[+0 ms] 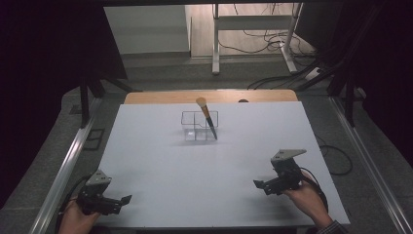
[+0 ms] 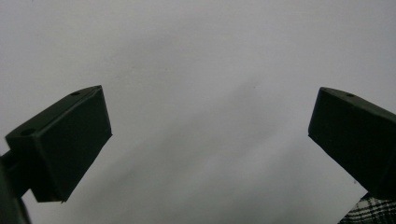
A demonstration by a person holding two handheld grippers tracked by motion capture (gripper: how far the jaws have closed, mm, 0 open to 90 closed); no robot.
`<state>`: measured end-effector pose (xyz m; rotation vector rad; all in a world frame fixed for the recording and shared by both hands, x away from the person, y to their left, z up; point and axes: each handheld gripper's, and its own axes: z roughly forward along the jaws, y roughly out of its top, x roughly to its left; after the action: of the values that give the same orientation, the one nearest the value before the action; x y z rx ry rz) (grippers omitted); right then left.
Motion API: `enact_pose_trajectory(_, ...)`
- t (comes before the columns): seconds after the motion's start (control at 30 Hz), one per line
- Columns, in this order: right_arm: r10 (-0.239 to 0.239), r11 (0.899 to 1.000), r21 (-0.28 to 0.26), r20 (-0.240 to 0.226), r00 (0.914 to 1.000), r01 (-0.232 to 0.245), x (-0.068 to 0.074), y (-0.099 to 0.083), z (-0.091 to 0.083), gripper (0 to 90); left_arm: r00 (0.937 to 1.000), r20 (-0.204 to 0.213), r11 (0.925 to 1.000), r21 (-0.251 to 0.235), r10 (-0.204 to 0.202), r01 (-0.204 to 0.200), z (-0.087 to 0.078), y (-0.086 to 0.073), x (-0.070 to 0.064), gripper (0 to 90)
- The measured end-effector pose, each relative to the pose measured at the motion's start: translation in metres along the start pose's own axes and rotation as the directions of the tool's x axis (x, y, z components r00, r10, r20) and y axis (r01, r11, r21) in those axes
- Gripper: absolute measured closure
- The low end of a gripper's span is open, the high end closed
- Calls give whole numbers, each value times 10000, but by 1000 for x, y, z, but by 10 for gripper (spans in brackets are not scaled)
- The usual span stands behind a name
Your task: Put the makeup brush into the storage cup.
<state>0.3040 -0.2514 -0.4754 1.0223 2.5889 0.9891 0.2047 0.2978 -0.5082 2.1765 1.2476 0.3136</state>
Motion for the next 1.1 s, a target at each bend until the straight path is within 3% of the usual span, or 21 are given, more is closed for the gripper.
enact_pose_trajectory(1.1, 405, 9991, 73, 852, 9955, -412, -7, -29, -29, 0, 10000, 30, 9999, -98, 21, -20, 0, 0, 0, 0)
